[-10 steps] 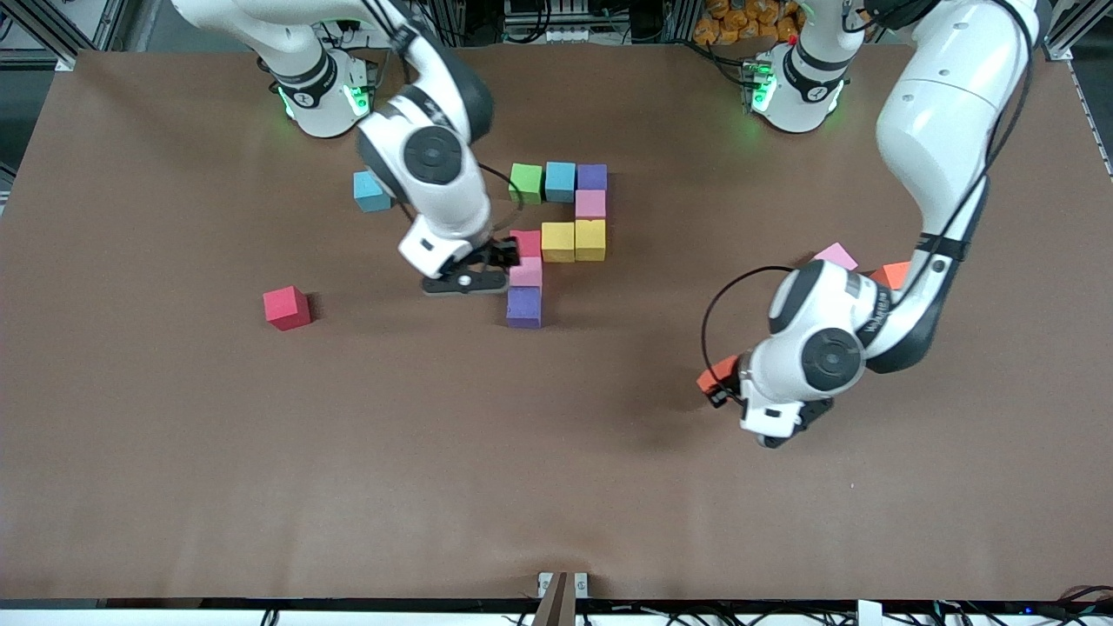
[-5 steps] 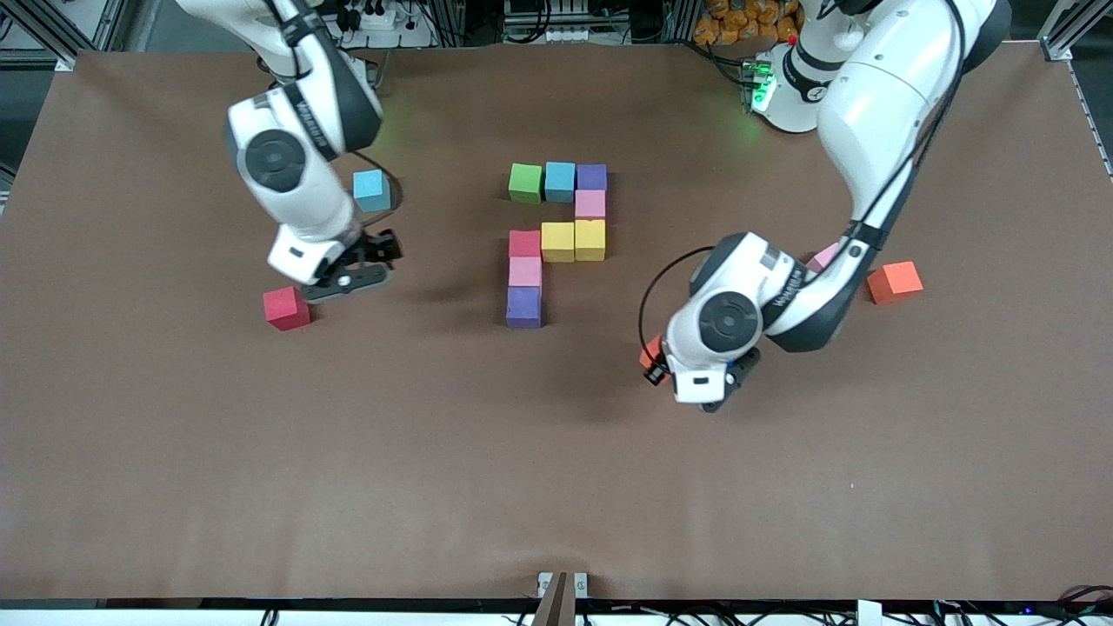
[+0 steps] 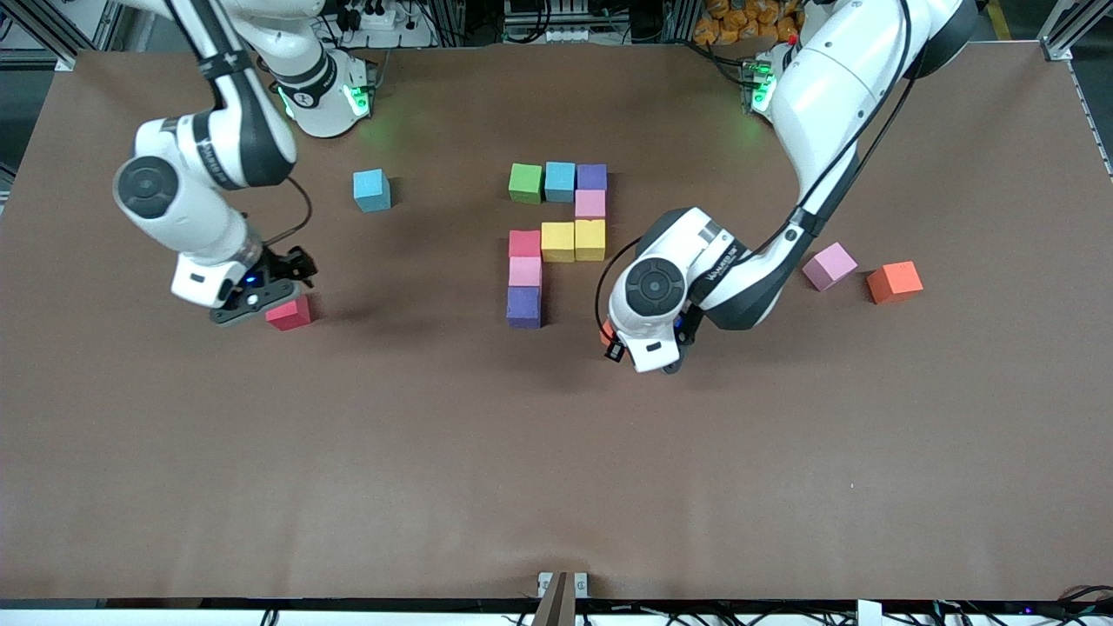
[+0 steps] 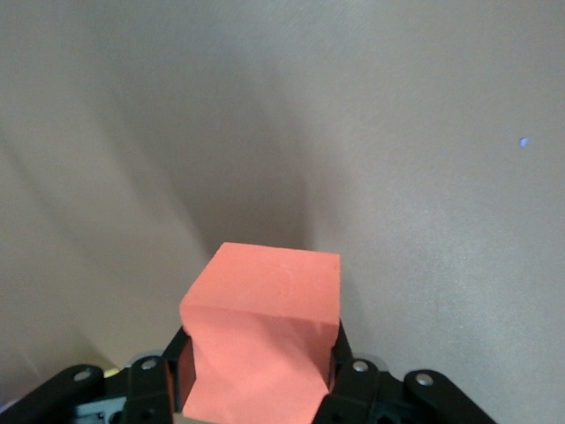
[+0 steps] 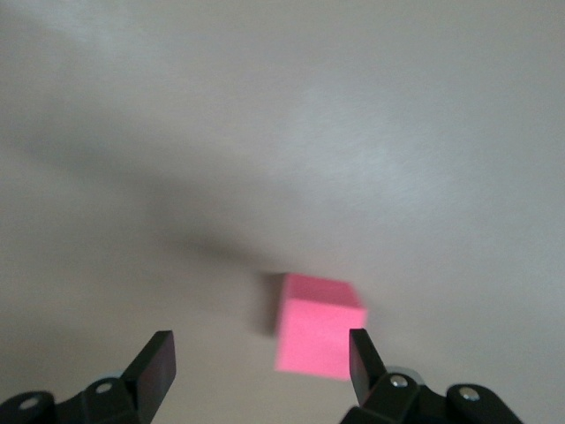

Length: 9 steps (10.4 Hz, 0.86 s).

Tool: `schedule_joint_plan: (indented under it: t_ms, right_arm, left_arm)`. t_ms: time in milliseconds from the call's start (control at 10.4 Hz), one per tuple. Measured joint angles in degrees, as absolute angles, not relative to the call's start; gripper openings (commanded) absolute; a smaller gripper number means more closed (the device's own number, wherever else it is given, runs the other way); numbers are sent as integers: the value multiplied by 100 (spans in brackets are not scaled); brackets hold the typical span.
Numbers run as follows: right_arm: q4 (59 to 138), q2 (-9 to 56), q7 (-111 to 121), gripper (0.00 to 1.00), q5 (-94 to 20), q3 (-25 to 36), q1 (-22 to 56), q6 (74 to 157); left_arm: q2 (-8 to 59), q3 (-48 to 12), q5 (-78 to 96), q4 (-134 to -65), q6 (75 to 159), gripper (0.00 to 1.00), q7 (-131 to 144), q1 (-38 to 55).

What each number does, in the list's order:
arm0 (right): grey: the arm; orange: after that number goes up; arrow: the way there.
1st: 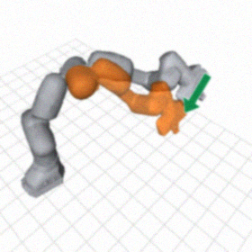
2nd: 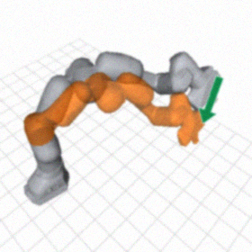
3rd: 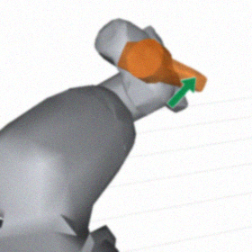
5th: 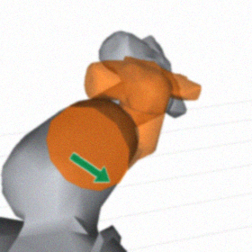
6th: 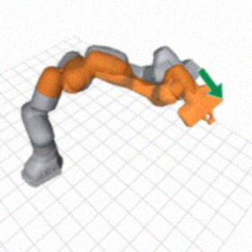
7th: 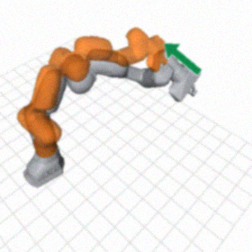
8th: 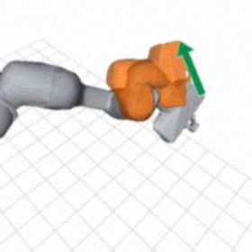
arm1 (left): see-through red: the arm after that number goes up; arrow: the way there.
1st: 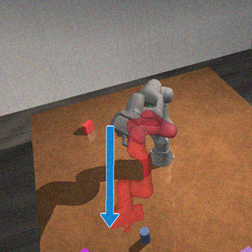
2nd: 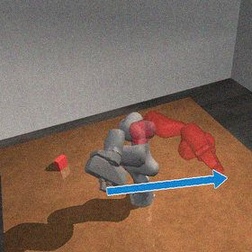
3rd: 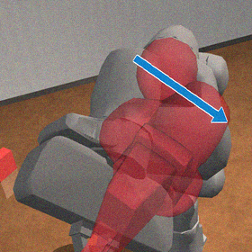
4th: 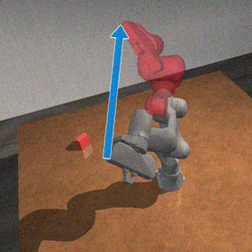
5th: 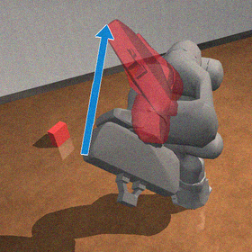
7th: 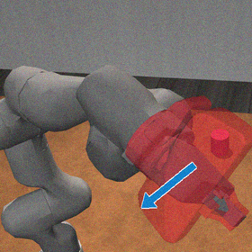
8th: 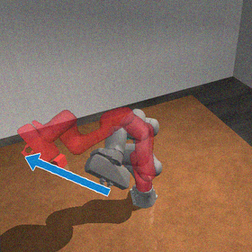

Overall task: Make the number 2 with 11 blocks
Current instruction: 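Grasp the pink cube with the right gripper while the left gripper lowers orange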

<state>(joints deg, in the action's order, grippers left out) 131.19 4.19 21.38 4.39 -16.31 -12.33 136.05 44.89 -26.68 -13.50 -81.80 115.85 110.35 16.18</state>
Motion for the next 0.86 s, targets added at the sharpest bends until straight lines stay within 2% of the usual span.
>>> schedule_joint_plan:
  t_ms: [192, 479, 863]
  right_arm:
    - [13146, 831, 2859, 89, 440, -1626, -1669, 14146]
    - [13076, 1347, 3210, 88, 441, -1628, -1827, 14533]
    - [13131, 1670, 3037, 88, 422, -1625, -1979, 14535]
  left_arm:
    - [4523, -2668, -1350, -8183, 11683, 45, 11696, 1723]
    - [4538, -2668, -1350, -8189, 11847, 45, 12666, 1942]
    - [4602, -2657, -1130, -8212, 12217, 45, 13529, 2027]
